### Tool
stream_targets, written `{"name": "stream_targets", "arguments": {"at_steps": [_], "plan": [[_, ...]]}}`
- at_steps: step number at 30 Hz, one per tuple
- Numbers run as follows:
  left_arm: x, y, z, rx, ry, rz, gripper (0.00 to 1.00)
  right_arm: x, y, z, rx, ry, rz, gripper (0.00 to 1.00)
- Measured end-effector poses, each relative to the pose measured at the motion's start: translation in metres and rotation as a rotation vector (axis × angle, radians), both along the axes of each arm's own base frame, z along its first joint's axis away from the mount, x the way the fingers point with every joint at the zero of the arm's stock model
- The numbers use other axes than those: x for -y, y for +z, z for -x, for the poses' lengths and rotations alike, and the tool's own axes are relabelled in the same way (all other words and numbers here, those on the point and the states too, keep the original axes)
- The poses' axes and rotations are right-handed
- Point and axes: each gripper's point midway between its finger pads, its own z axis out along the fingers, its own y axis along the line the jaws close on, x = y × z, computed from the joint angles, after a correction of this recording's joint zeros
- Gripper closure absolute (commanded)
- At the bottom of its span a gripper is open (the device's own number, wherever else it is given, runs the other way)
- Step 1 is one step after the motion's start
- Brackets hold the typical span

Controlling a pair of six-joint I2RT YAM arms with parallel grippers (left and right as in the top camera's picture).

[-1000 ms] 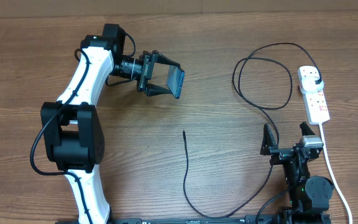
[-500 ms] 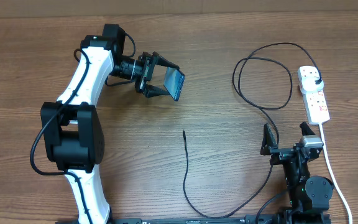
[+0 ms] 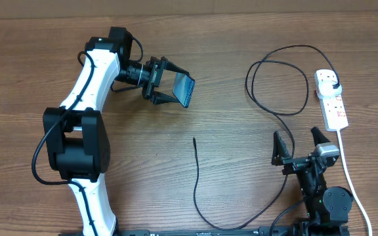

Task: Plug charger to phone and switch on socket
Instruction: 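Raise the right arm and swing the open right gripper toward the phone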

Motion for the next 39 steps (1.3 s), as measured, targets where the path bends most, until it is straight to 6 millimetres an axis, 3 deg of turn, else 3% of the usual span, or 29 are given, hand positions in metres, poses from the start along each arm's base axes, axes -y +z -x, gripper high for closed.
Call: {"name": "stream_targets", "arguments": {"at_steps": [8,15,18,32,39], "plan": [[0.000,-0.001,0.000,0.001,0.000,-0.003,0.96,-0.016,-0.003,0.006,-0.064,0.097,-0.061,0.00],[0.000,-0.001,0.000,0.001,0.000,-0.004,0.96,-0.021,0.070,0.025,0.016,0.124,-0.065,0.00],[0.000,-0.001,0.000,0.001,0.000,-0.004,0.96,-0.021,0.085,0.025,-0.002,0.125,-0.066,0.00],[-0.002,-0.004,0.000,0.003,0.000,-0.026,0.96,-0.040,0.072,-0.037,-0.462,0.245,-0.120,0.00],[-0.003,-0.007,0.000,0.005,0.000,-0.046,0.96,-0.075,0.059,-0.059,-0.614,0.474,-0.239,0.00]]}}
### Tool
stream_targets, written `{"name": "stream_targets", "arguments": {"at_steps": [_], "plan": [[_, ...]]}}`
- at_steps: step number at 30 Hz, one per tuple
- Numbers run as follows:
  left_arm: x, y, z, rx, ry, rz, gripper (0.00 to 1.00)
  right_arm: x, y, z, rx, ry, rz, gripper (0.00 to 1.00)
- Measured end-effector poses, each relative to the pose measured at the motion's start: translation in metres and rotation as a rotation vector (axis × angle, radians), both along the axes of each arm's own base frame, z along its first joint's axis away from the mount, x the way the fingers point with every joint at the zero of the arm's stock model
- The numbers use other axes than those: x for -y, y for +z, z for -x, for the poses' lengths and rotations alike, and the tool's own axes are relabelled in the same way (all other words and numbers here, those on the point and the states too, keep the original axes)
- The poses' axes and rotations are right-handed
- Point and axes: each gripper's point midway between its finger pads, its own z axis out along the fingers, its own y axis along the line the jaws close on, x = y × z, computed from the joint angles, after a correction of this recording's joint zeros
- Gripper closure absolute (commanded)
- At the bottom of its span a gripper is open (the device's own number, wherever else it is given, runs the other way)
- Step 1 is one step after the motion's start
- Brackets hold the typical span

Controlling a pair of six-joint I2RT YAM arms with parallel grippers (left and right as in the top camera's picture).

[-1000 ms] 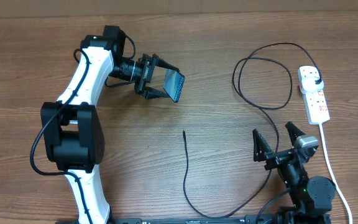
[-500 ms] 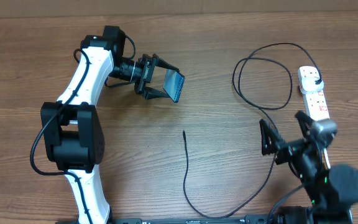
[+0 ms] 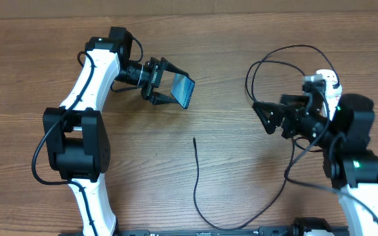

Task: Plug charger to phone and switch on socket
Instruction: 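Raise the right arm and swing the open right gripper toward the phone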

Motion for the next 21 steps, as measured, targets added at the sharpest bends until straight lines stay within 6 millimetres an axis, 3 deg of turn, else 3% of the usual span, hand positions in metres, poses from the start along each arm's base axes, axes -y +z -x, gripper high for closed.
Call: {"name": "stream_targets", "arguments": {"at_steps": [7,21], "plan": [[-0.005,-0.010,-0.001,0.003,0.002,-0.063,0.96,-0.017,-0.031,-0.007,-0.242,0.047,-0.184,0.00],[-0.016,-0.039,0.002,-0.068,0.042,-0.280,0.96,-0.020,-0.079,-0.027,-0.497,-0.020,-0.306,0.00]]}}
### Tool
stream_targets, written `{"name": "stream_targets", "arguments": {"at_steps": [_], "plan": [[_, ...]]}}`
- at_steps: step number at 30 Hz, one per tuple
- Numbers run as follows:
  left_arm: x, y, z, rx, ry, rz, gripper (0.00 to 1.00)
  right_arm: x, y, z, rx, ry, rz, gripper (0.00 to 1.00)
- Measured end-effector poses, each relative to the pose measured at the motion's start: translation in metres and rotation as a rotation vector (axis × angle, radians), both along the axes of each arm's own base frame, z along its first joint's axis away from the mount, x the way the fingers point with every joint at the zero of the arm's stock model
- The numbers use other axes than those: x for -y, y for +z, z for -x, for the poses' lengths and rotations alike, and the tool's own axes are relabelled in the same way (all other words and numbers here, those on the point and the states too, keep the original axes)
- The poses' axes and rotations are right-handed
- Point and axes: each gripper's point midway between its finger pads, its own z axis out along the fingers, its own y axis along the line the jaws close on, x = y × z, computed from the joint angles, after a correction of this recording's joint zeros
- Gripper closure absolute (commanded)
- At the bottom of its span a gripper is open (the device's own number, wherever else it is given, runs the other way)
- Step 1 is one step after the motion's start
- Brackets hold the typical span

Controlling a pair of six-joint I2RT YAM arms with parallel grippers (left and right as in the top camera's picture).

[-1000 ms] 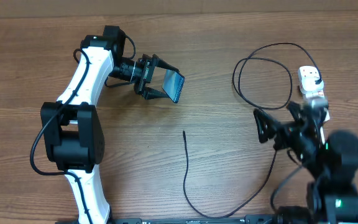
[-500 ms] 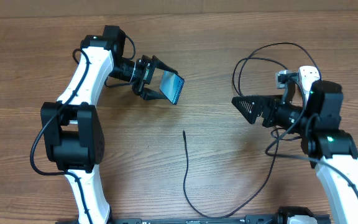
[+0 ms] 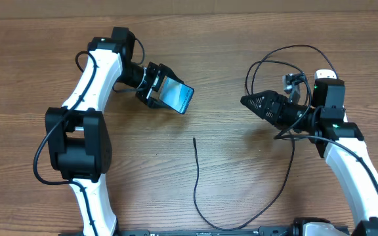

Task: Plug charger to phone and switch on socket
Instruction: 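Raise the right arm and swing the open right gripper toward the phone, then bring both grippers together and close the right gripper on the phone edge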

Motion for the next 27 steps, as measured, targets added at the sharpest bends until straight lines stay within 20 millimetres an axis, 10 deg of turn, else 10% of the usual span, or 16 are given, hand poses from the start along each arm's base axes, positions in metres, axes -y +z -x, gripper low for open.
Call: {"name": "stream_targets", "arguments": {"at_steps": [27], "plan": [[0.042,-0.023,0.022,-0.119,0.045,-0.220,0.96,-0.045,-0.030,0.001,-0.138,0.022,0.007,0.00]]}}
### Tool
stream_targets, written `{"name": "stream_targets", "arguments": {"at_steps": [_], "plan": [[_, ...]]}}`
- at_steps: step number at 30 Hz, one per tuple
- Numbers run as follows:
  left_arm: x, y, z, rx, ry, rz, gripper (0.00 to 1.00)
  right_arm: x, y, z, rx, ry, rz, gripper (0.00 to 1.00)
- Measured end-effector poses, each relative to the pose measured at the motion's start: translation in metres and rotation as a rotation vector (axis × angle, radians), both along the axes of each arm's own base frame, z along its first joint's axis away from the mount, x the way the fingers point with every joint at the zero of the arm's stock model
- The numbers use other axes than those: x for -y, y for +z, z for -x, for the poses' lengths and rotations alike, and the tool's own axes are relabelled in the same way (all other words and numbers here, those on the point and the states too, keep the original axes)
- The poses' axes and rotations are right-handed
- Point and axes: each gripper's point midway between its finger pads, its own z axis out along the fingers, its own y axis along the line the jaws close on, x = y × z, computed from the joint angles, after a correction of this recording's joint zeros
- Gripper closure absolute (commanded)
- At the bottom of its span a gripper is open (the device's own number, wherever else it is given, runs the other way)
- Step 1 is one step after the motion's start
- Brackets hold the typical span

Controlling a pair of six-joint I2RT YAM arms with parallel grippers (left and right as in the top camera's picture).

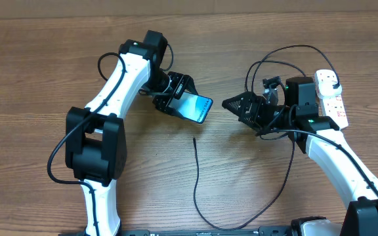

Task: Plug charger to phone and switch on socket
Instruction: 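Bring both grippers together and close the right gripper on the phone edge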

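Observation:
A phone point(199, 108) with a lit blue screen is held tilted above the table, its free end pointing right. My left gripper point(181, 99) is shut on its left part. My right gripper point(228, 103) hovers just right of the phone and points at it; its fingers overlap from above, so their gap is hidden. The black charger cable's loose end point(194, 139) lies on the table below the phone. The white power strip point(331, 99) lies at the right with a plug in it.
The black cable point(275, 65) loops at the back right and passes under my right arm. It then curves along the front of the wooden table point(31, 78) up to its loose end.
My left arm has carried the phone right and a little nearer, to the table's middle. My right gripper has moved left and now sits close to the phone's right end.
At first my left gripper held the phone at the back left while my right arm rested at the front right with open fingers. The right arm then rose beside the power strip and turned to point left. Both grippers now face each other mid-table; the cable end has stayed put.

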Motion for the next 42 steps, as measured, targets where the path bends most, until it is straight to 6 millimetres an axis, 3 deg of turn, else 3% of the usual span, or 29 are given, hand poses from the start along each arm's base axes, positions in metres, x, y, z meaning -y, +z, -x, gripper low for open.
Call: {"name": "stream_targets", "arguments": {"at_steps": [24,35,42], "plan": [[0.070,0.005,0.013,0.009,-0.003,0.036,0.96,-0.006,-0.003,0.000,-0.002,-0.004,0.021,0.00],[0.087,0.007,0.024,-0.016,-0.004,0.046,0.96,-0.002,-0.007,-0.001,-0.011,-0.028,0.050,0.01],[0.101,0.008,0.027,0.000,-0.019,0.059,0.96,0.000,-0.009,-0.002,-0.009,-0.037,0.063,0.37]]}}
